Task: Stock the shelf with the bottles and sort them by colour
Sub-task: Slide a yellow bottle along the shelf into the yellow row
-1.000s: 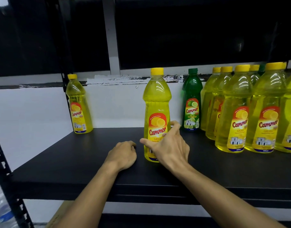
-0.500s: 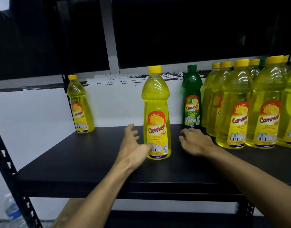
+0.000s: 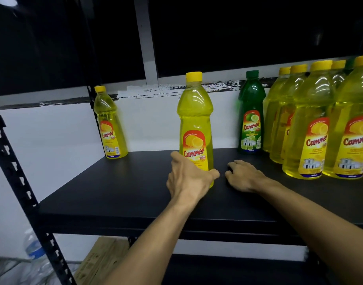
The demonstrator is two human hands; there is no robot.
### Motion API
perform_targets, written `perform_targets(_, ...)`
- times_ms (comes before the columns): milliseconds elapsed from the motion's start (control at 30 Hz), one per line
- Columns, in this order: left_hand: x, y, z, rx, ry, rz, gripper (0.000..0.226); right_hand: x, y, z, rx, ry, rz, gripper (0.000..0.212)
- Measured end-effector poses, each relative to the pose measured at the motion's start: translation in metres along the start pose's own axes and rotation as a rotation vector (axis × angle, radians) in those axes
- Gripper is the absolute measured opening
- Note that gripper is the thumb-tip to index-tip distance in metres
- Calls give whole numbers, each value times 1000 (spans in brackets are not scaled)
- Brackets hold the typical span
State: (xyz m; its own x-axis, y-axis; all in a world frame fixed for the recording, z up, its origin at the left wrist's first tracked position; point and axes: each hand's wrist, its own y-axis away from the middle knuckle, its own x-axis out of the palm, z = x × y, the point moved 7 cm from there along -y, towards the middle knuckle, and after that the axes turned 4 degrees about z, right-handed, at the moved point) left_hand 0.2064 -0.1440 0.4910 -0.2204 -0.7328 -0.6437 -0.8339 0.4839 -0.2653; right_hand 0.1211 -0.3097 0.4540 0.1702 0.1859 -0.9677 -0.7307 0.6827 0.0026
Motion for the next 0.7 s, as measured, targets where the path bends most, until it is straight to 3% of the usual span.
perform_targets(433,-84,-95,119,56,32,-60,112,30,-24,113,-168,-39,59,61)
perform_targets(600,-113,-127,162,-70,28,-64,90,36,-32,121,-210,-48,64,69)
perform_targets(700,-127,-146,182,-115,3,-100,92,36,-33,120,-217,-31,55,69)
